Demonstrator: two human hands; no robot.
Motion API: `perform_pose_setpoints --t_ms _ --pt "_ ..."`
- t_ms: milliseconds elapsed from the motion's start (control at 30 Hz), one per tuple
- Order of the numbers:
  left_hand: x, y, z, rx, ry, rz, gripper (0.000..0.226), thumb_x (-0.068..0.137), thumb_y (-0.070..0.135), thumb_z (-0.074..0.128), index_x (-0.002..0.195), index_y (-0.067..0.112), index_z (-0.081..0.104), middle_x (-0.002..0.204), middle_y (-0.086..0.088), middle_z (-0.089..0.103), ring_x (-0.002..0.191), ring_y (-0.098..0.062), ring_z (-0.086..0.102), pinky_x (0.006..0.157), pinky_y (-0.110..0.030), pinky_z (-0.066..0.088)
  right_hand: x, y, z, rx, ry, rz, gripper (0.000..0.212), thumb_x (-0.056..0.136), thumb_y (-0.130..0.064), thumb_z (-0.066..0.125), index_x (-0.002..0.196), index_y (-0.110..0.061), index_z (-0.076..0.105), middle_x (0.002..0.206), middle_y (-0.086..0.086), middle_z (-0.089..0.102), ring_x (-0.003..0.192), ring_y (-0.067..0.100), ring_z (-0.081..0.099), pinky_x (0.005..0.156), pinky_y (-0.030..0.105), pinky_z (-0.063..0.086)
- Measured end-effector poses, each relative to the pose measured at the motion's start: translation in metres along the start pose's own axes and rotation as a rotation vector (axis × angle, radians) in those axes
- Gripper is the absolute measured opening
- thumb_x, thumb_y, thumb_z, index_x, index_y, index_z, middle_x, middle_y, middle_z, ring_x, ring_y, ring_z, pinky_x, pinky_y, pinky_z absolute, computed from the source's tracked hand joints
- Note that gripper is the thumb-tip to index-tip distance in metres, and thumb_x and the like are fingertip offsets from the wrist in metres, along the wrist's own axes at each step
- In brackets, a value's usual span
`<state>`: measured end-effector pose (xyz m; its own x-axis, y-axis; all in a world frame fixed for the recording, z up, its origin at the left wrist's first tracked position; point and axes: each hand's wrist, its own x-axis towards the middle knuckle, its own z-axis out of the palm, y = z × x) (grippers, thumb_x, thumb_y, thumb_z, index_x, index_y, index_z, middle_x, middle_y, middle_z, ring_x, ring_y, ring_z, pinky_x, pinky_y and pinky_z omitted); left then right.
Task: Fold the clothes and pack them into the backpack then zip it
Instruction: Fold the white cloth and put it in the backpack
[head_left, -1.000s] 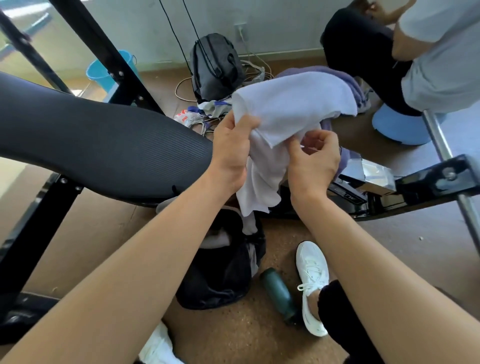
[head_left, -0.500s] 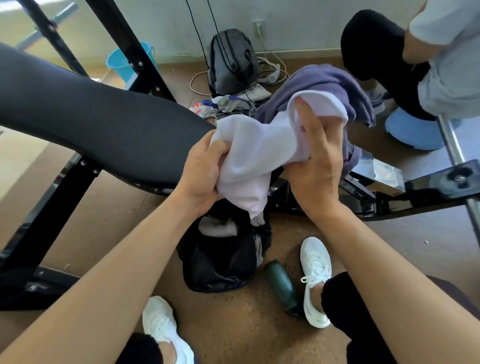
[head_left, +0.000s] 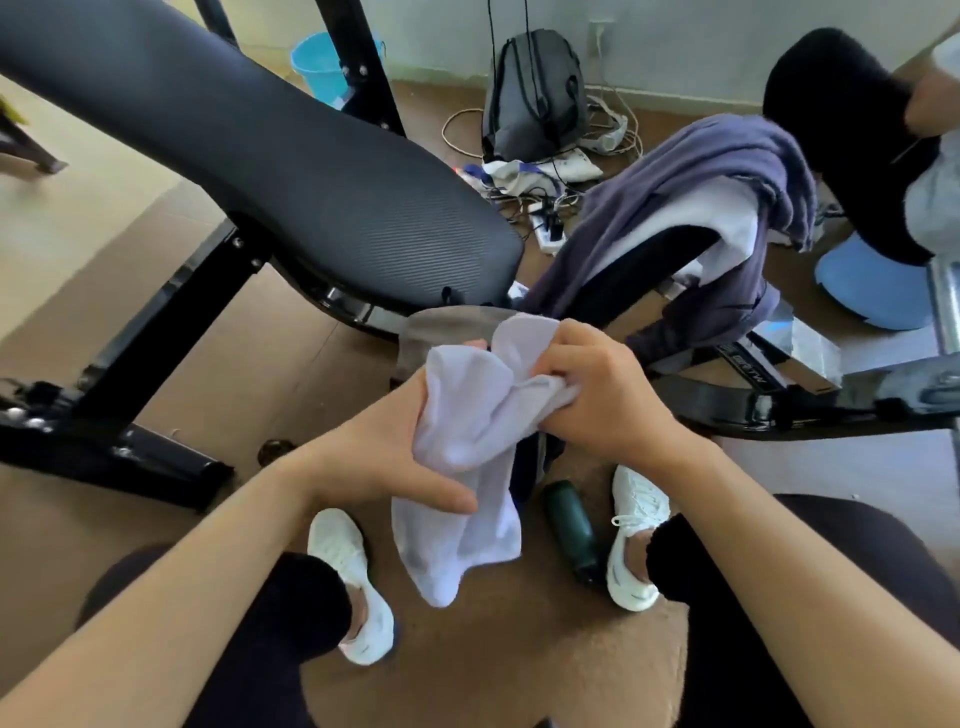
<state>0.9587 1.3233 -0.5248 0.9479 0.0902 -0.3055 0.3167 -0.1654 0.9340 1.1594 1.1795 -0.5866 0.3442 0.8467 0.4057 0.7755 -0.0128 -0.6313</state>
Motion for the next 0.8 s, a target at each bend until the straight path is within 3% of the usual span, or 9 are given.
perform_pose_setpoints --t_ms 67,133,233,300,367,433,533,700,800 --pt "-0.014 -0.016 0.008 0.136 0.019 -0.036 0.113 0.07 0.021 0.093 0.154 0.044 0.022 0.148 0.031 0.044 0.141 0.006 0.039 0.11 -0.017 0.04 -0.014 -0.008 0.01 -0.029 -0.153 0.026 0.035 0.072 -0.038 0.066 0.064 -0.005 0.062 0.074 0.005 0.051 0.066 0.022 0.05 0.057 0.036 0.044" --pt "-0.022 -0.037 0.018 0.167 0.151 -0.048 0.087 0.073 0.023 0.091 0.142 0.044 0.043 0.131 0.032 0.058 0.128 0.003 0.055 0.098 -0.017 0.048 -0.025 -0.019 0.018 -0.066 -0.267 0.064 0.034 0.069 -0.037 0.065 0.06 -0.006 0.055 0.069 0.003 0.044 0.059 0.021 0.044 0.052 0.037 0.04" --pt "-0.027 -0.061 0.024 0.065 0.306 -0.147 0.04 0.078 0.042 0.081 0.116 0.037 0.067 0.11 0.019 0.073 0.102 -0.004 0.069 0.085 -0.029 0.055 -0.038 -0.036 0.026 -0.086 -0.431 0.18 0.029 0.067 -0.027 0.069 0.059 -0.011 0.046 0.069 0.0 0.043 0.058 0.016 0.042 0.053 0.038 0.038" --pt "-0.025 -0.071 0.023 0.038 0.301 -0.188 0.028 0.084 0.047 0.072 0.107 0.031 0.073 0.104 0.009 0.076 0.095 -0.01 0.072 0.086 -0.037 0.058 -0.044 -0.045 0.03 -0.112 -0.567 0.266 0.028 0.071 -0.028 0.072 0.064 -0.011 0.05 0.073 0.002 0.051 0.064 0.018 0.049 0.058 0.037 0.041" --pt "-0.023 -0.079 0.022 0.032 0.298 -0.172 0.018 0.093 0.038 0.07 0.102 0.023 0.076 0.1 0.002 0.078 0.092 -0.015 0.073 0.085 -0.037 0.057 -0.047 -0.051 0.034 -0.08 -0.71 0.364 0.034 0.074 -0.039 0.076 0.072 -0.012 0.056 0.075 0.004 0.058 0.067 0.018 0.053 0.059 0.032 0.042" --pt "-0.019 -0.087 0.021 0.022 0.31 -0.174 0.022 0.097 0.032 0.068 0.1 0.011 0.077 0.097 -0.007 0.078 0.092 -0.024 0.073 0.085 -0.041 0.056 -0.045 -0.054 0.039 -0.028 -0.8 0.45 0.047 0.075 -0.055 0.077 0.077 -0.013 0.057 0.068 0.002 0.055 0.06 0.013 0.047 0.056 0.026 0.036" --pt "-0.014 -0.096 0.02 0.002 0.303 -0.19 0.03 0.097 0.03 0.069 0.097 0.001 0.074 0.096 -0.018 0.075 0.086 -0.028 0.072 0.079 -0.038 0.053 -0.04 -0.055 0.053 -0.004 -0.787 0.412 0.054 0.077 -0.069 0.071 0.079 -0.017 0.054 0.065 -0.006 0.052 0.058 0.012 0.045 0.057 0.024 0.035" --pt "-0.01 -0.1 0.016 -0.055 0.335 -0.179 0.019 0.097 0.027 0.069 0.094 0.009 0.075 0.093 -0.011 0.077 0.086 -0.025 0.074 0.078 -0.034 0.055 -0.032 -0.05 0.072 0.125 -0.592 0.318 0.042 0.08 -0.054 0.078 0.088 -0.014 0.067 0.079 0.001 0.066 0.074 0.017 0.059 0.063 0.031 0.046" --pt "-0.007 -0.102 0.014 -0.078 0.386 -0.162 0.02 0.097 0.025 0.069 0.1 0.005 0.07 0.096 -0.013 0.073 0.084 -0.02 0.07 0.077 -0.032 0.054 -0.029 -0.046 0.077 0.176 -0.566 0.38 0.039 0.078 -0.05 0.082 0.087 -0.015 0.069 0.078 -0.002 0.066 0.07 0.009 0.058 0.06 0.025 0.046"
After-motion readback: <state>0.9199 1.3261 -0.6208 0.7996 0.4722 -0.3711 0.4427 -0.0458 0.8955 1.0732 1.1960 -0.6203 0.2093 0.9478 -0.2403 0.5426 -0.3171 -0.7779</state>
